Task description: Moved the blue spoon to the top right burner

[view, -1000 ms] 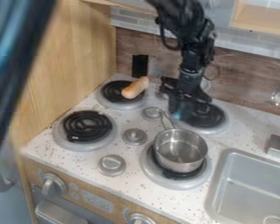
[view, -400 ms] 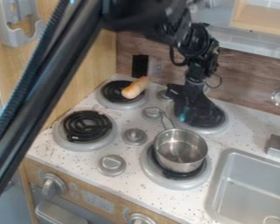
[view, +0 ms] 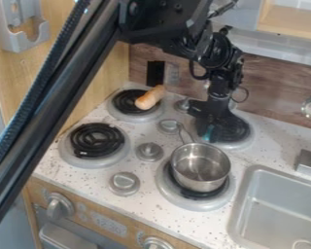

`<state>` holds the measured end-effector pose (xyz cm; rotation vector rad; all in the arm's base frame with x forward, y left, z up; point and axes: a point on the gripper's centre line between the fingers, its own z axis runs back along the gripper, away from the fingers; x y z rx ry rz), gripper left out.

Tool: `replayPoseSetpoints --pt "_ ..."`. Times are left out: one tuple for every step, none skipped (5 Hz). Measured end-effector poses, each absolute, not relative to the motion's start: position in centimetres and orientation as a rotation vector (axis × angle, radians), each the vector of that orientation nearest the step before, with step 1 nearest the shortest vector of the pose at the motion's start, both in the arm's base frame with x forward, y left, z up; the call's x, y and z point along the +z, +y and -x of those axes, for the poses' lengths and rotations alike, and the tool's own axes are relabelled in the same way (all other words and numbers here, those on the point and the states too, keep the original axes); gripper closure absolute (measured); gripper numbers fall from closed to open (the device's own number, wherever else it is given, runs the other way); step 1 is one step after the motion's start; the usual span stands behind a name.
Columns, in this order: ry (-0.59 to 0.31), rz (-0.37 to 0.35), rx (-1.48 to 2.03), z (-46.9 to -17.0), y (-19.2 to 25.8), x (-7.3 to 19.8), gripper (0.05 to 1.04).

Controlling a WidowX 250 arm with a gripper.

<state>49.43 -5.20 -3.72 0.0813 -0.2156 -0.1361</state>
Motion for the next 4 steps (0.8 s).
replayPoseSetpoints --pt "-0.210 -0.068 -0.154 -49.3 -5.4 -3.9 0.434" --pt "-0.180 -0.065 -0.170 -48.3 -5.4 -5.0 0.136" --pt "-0.219 -0.066 -0.163 -47.3 -5.1 -3.5 0.062" --pt "-0.305 -0.069 -0.162 -45.5 -4.8 -0.2 0.080"
